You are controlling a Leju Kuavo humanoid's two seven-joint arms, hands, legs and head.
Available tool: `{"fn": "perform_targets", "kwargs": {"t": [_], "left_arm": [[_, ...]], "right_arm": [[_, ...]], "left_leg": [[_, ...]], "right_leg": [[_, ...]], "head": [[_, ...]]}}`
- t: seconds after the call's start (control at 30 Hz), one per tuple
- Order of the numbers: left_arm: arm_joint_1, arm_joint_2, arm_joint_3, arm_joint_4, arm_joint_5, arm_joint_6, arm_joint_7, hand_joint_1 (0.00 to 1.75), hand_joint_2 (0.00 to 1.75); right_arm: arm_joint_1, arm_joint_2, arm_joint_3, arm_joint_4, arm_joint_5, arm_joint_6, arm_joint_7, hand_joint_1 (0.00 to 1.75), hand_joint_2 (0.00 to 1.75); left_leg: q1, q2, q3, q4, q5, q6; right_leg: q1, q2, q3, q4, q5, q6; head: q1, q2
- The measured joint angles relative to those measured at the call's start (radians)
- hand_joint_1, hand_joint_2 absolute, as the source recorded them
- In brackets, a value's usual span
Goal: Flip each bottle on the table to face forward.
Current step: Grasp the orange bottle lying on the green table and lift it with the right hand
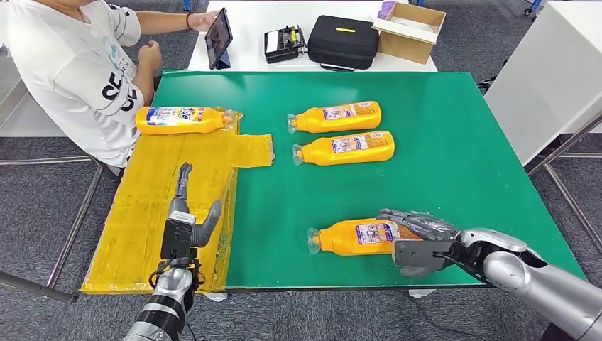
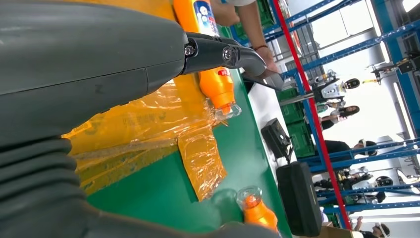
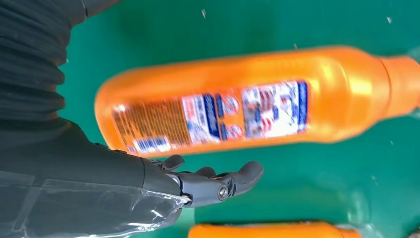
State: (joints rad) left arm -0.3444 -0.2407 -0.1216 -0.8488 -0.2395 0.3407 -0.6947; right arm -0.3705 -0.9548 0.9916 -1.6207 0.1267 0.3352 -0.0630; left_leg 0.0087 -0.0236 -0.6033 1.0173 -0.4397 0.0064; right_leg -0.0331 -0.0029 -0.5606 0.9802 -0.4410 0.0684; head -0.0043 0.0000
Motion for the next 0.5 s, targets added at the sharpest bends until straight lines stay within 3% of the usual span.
{"fn": "perform_targets", "kwargs": {"t": [0.5], "left_arm": [[0.000,-0.001,-0.006,0.016,0.001,-0.002,0.000,0.00,1.75]], "right_arm": [[0.098,-0.011,-0.076,-0.025,0.039,-0.006,0.004,0.00,1.75]], "left_leg": [[0.000,0.000,0.001,0.000,0.000,0.000]], "right_leg": [[0.000,0.000,0.000,0.000,0.000,0.000]], "head": [[0.000,0.000]]}}
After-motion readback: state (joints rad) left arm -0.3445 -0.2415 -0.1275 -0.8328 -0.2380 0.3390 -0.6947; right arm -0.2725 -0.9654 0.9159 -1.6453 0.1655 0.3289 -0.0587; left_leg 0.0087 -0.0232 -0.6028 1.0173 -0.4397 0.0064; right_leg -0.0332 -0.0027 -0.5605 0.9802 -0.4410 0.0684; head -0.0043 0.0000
